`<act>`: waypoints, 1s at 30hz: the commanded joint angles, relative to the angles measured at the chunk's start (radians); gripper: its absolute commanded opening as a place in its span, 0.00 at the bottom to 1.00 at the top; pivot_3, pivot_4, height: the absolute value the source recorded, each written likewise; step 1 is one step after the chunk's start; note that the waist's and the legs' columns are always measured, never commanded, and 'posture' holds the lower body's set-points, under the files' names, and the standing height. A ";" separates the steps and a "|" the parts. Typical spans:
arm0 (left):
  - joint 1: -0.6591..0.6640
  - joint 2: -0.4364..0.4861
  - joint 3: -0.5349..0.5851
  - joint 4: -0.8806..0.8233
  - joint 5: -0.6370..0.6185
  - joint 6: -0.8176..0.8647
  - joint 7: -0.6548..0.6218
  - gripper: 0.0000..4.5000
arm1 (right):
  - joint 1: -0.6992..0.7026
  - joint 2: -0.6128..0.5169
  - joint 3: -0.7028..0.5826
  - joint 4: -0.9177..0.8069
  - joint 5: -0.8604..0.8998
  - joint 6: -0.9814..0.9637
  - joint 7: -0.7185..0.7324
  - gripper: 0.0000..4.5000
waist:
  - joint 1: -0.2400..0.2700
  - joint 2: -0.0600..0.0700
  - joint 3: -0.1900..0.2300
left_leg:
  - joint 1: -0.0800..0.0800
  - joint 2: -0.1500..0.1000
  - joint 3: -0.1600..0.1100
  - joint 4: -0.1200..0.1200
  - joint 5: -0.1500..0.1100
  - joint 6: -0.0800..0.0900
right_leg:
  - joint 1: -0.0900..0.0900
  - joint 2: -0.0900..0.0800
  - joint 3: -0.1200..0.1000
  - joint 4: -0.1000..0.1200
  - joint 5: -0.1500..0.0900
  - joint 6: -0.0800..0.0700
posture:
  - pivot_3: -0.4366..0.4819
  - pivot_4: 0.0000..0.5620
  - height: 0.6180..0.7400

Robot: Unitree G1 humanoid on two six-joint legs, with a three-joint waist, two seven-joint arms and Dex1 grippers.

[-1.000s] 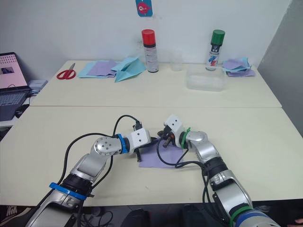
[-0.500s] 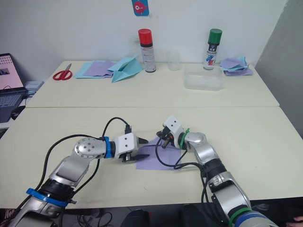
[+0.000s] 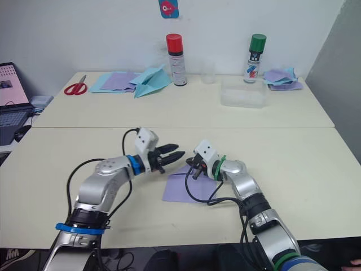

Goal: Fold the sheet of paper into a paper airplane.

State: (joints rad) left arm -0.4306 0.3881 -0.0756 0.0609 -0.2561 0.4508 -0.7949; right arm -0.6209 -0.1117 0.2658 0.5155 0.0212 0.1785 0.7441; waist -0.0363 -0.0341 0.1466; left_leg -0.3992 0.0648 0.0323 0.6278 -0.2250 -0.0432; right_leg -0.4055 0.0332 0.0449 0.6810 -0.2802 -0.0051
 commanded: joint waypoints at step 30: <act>0.153 0.157 0.079 -0.178 -0.015 0.119 0.039 0.01 | 0.020 -0.004 0.057 -0.003 -0.042 0.049 0.016 0.00 | -0.020 0.000 -0.001 | 0.004 0.001 -0.002 -0.001 0.000 0.000 | 0.001 0.000 0.002 0.001 0.000 0.000 | 0.48 0.27 1.00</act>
State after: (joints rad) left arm -0.2500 0.5526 -0.0244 -0.0715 -0.2518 0.5811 -0.7739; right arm -0.6103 -0.1141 0.3011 0.4782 0.0007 0.2054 0.7586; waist -0.0564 -0.0342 0.1458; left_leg -0.3956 0.0656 0.0306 0.6274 -0.2249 -0.0432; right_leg -0.4043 0.0328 0.0462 0.6824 -0.2804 -0.0054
